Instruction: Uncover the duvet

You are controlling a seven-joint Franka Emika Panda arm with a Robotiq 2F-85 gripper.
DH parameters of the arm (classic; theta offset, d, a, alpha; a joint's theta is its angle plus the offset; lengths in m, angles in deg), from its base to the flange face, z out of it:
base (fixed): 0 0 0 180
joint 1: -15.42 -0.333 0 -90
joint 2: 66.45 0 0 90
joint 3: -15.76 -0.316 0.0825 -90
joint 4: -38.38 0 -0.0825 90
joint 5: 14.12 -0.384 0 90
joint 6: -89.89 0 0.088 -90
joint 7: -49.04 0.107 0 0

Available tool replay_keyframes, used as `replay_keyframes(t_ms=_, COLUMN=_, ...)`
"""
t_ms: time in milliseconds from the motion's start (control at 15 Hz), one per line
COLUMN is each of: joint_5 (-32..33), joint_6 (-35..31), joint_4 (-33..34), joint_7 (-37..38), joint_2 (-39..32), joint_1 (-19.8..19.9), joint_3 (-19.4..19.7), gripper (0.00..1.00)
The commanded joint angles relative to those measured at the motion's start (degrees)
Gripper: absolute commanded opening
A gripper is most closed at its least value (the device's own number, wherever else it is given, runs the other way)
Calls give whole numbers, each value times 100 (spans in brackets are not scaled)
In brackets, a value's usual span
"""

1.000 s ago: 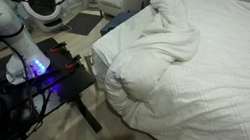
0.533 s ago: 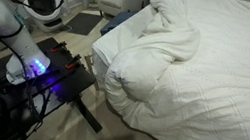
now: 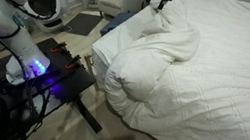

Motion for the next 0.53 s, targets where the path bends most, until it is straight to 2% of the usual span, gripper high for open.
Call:
replay_keyframes(t_ms=0, joint_5=-321, joint_6=-121, joint_4=157, joint_7=-320, joint_2=-139, joint_1=337, joint_3=-190, gripper=100)
replay_keyframes(t_ms=467, joint_5=-220, joint_6=-139, joint_4=137, joint_7=-977, joint_2=-422, joint_1=602, joint_3=-190, gripper=100)
